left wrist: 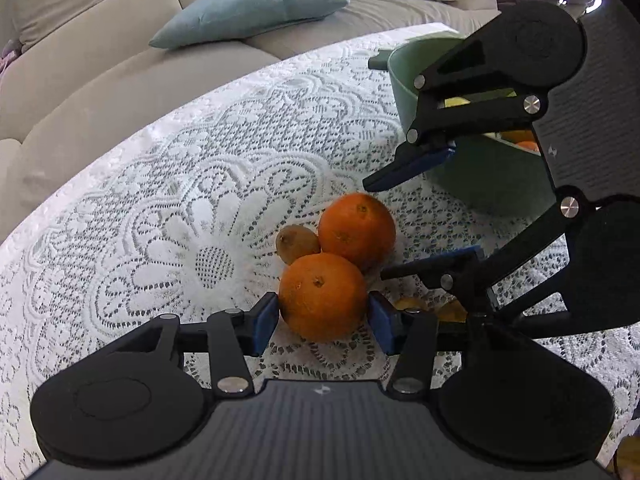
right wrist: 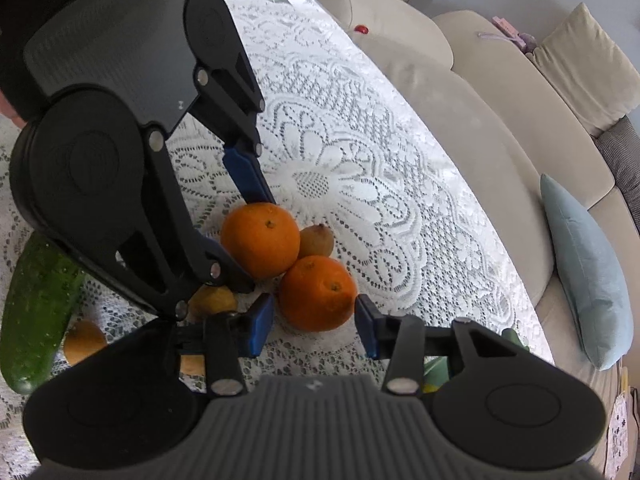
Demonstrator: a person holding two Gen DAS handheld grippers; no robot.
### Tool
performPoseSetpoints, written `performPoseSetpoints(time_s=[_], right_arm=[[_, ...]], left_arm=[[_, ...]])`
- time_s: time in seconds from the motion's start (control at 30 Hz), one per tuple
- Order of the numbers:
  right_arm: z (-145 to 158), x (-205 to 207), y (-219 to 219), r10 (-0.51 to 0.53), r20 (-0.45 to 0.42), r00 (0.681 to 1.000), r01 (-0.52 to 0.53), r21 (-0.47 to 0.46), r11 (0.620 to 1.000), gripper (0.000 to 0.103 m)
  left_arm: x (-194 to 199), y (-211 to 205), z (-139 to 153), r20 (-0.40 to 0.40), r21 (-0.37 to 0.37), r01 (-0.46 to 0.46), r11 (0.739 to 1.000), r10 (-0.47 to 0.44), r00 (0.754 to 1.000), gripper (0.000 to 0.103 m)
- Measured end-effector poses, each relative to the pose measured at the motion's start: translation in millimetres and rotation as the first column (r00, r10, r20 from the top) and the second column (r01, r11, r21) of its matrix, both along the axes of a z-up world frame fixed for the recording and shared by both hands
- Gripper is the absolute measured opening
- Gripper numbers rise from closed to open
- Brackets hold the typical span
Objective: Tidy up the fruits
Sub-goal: 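Grasp an orange with the left tool while the right tool grasps another orange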
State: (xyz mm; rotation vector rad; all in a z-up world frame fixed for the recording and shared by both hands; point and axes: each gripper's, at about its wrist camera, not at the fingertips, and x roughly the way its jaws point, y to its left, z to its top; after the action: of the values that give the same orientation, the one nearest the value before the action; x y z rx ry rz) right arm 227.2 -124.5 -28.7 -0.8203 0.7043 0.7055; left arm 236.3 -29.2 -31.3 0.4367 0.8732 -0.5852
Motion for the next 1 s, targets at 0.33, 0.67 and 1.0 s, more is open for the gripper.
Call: performPoseSetpoints(time_s=[0.33, 0.67, 1.0], right_arm=[[-5.6, 5.0, 7.4, -0.032, 0.0, 0.999, 0.032, -0.054, 0.998, 0.041], [-4.4, 3.0, 4.8, -0.047, 0.018, 0.999, 0.047, -0.038, 0.998, 0.037], [4.1, -6.9, 2.8, -0.046, 0.047, 0.998, 0.047, -0.015, 0.999, 0.035]], left_arm=[[-0.3, -2.2, 0.6, -0.014, -0.011, -0.029, 1.0, 0.029, 0.999, 0.053], [0.2, -0.5, 1.5, -0.032, -0.027, -0.074, 0.997, 0.073, 0.997, 0.051], [-5.5, 8.6, 12.4, -0.036, -0.045, -0.117, 0.992, 0.116, 0.993, 0.051]])
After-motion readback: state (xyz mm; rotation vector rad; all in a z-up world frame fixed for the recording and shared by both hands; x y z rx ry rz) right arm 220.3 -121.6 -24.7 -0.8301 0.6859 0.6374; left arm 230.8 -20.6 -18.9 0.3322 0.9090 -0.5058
